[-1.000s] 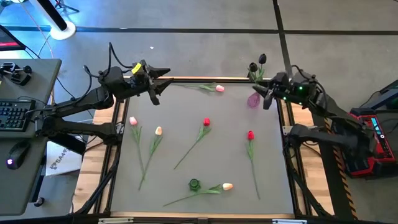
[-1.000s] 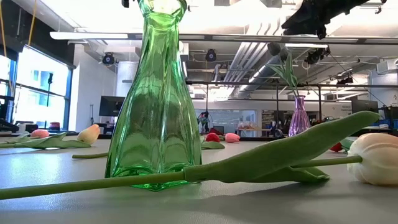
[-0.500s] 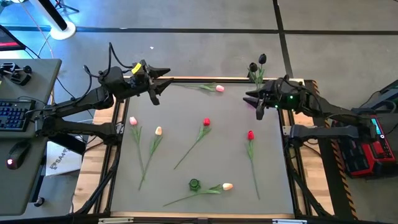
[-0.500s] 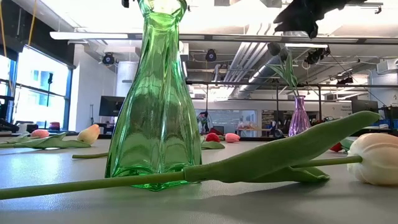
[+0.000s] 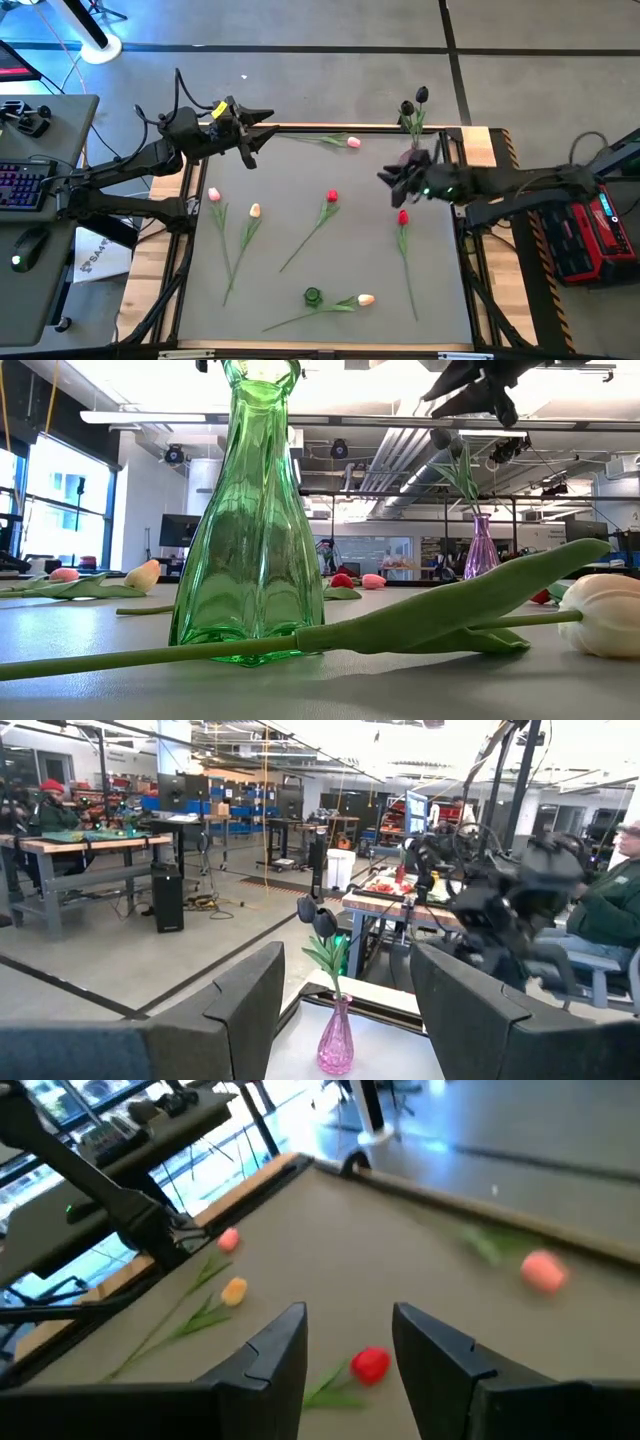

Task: Sort flowers into vase by color
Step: Put the right white flower into the violet vase

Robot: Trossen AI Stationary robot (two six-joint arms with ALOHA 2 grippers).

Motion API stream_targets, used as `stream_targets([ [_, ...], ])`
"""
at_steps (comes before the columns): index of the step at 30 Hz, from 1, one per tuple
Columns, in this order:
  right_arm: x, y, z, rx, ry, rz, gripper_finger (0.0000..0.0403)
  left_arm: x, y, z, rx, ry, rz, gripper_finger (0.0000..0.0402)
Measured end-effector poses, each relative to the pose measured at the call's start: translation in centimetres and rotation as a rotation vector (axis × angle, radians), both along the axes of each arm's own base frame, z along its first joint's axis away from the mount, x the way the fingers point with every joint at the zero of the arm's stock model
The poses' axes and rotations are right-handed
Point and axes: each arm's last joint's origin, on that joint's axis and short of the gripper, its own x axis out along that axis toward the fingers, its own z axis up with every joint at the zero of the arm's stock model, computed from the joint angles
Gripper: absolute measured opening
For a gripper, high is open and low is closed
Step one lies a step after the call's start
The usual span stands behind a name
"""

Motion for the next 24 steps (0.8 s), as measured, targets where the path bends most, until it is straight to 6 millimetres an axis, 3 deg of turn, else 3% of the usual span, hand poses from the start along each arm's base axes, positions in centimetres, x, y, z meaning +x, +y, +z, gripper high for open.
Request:
stream_targets([
  [7,3.3,3.9,-2.9,0.166,-0.038,-0.064,0.0138,0.0,0.0,0.0,0.0,0.0,0.0,0.0206],
  [24,7.5,10.0,-8.9,0.543,-0.134,-0.117,0.0138,0.0,0.0,0.0,0.0,0.0,0.0,0.0206],
])
